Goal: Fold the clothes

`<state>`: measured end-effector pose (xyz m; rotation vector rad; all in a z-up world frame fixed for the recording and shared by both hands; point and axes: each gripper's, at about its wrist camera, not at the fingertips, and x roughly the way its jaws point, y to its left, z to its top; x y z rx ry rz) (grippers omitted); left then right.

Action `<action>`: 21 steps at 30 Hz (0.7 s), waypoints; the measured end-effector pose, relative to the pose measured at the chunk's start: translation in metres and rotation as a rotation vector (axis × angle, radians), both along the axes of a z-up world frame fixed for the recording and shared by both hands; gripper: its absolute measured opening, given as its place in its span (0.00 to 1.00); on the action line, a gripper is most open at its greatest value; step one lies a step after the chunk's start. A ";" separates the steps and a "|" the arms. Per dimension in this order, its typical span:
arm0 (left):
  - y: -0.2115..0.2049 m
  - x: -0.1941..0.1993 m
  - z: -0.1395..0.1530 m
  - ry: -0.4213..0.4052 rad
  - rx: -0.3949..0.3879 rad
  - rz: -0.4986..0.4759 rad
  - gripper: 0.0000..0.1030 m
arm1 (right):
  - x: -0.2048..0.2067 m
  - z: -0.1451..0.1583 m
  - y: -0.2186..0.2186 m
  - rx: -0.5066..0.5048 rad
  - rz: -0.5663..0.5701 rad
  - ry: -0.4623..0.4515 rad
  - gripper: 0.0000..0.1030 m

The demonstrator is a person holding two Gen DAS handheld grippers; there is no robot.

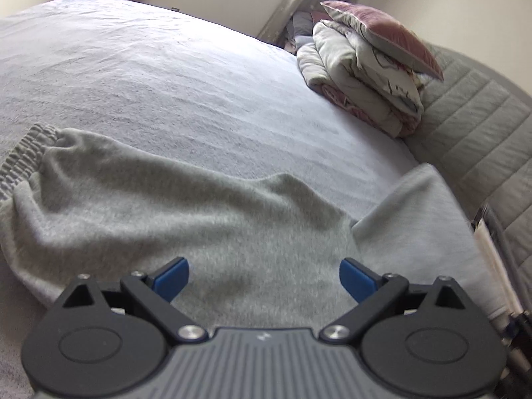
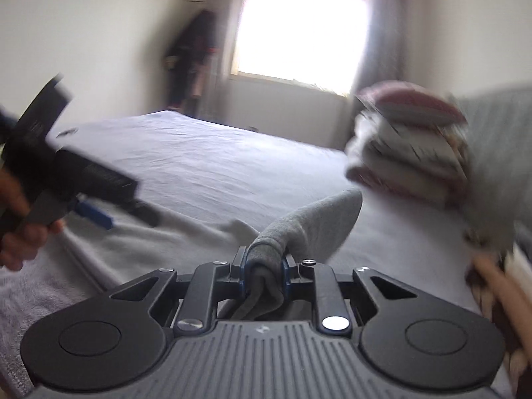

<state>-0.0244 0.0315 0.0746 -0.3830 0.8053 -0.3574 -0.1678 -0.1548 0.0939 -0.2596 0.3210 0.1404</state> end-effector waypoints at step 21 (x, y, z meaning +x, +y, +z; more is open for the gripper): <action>-0.008 0.029 -0.045 0.123 -0.156 -0.052 0.98 | 0.031 -0.019 0.012 0.323 0.177 0.347 0.50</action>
